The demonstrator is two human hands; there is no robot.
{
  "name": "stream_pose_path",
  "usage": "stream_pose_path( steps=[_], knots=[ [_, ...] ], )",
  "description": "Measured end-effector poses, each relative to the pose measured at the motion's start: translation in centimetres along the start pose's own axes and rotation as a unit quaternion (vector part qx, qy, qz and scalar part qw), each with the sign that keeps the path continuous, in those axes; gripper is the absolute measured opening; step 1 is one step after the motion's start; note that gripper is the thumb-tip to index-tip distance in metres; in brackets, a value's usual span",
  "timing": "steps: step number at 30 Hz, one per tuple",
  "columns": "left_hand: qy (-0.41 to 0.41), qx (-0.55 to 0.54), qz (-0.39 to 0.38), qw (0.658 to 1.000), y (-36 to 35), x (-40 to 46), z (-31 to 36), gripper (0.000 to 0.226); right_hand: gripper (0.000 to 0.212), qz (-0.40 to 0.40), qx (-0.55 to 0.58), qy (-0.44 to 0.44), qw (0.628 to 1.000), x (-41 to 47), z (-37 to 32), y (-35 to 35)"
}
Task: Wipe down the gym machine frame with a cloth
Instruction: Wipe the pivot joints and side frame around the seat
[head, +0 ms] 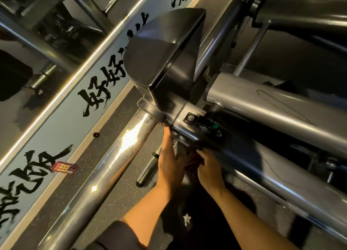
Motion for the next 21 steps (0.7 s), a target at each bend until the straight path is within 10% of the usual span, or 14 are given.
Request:
stream_pose_path(
  steps=[10,17,21],
  knots=[
    [0.192,-0.323,0.041,0.926,-1.8,-0.1,-2.9,0.028,0.037,-0.055,0.176,0.033,0.982,-0.3,-5.7,0.3],
    [0.199,-0.221,0.068,0.952,-2.2,0.2,-9.1,0.013,0.021,0.029,0.175,0.028,0.984,-0.4,-1.1,-2.3],
    [0.335,-0.34,0.073,0.876,-4.7,-1.2,-13.9,0.025,0.035,0.003,0.161,0.043,0.986,1.1,0.6,-5.0]
  ],
)
Point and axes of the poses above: each hand's wrist, its own x-axis towards the middle knuckle, its own y-axis out of the back of the hand, z = x × y, the point moved 7 cm from there along x, towards the middle knuckle, and after that the axes turned 3 degrees about -x, right-handed, at the moved point
